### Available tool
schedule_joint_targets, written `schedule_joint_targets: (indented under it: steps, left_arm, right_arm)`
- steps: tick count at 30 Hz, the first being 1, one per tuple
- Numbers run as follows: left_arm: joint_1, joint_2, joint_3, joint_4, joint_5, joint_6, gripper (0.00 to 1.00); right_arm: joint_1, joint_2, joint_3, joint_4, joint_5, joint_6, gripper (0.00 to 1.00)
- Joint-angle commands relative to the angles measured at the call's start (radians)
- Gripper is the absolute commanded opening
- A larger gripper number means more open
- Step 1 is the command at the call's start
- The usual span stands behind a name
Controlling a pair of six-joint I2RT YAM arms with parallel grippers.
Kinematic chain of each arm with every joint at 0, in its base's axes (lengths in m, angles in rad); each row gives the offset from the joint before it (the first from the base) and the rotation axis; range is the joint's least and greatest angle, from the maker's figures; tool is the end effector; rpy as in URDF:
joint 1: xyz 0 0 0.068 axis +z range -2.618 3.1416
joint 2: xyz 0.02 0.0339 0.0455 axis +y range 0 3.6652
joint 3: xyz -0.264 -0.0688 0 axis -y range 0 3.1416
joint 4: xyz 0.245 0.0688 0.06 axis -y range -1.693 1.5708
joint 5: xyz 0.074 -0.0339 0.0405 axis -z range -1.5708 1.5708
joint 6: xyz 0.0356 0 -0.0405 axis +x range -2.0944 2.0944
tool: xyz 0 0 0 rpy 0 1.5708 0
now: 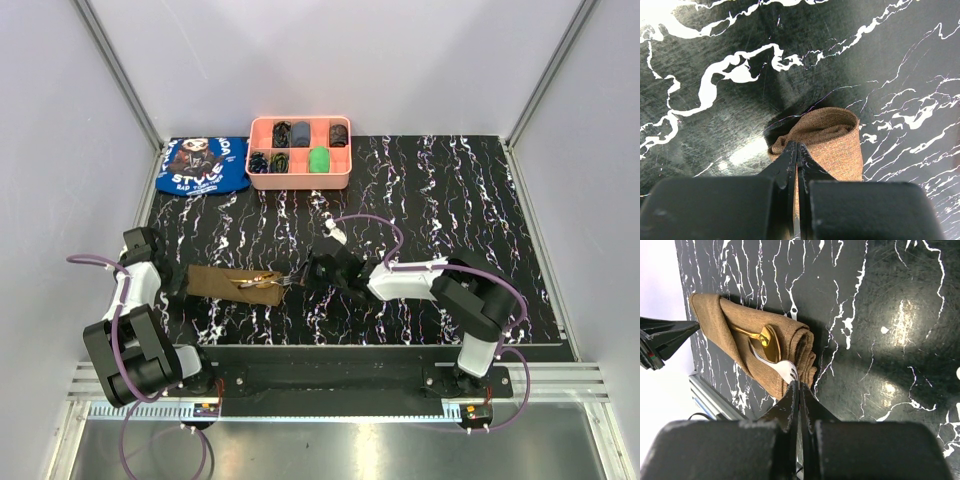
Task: Fold the napkin into a case and place the utensils inside
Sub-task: Insert the fork into the folded napkin.
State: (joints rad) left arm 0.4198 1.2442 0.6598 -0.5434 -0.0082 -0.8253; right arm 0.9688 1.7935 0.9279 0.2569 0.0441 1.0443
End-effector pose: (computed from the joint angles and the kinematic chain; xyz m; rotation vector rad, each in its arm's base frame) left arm 0.2005 0.0898 0.1794 -1.5787 2.1951 -0.1118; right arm 0.2123 0.3063 0.1607 0.1180 2.3932 1.0284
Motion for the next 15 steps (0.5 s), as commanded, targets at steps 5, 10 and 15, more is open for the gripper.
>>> schedule_joint_targets:
  steps: [5,10,15]
  left_arm:
    - [0.005,0.0,-0.017,0.031,-0.01,-0.014,0.0]
    - [0.005,0.0,-0.017,0.031,-0.004,-0.017,0.0]
    - [0.007,-0.002,-0.023,0.034,-0.004,-0.015,0.0]
  right_arm:
    - [0.016,0.015,0.003,0.1,-0.035,0.048,0.0]
    - [0.018,0.058,0.045,0.113,-0.066,0.089,0.0]
    - [0.022,0.093,0.063,0.139,-0.075,0.125,0.0]
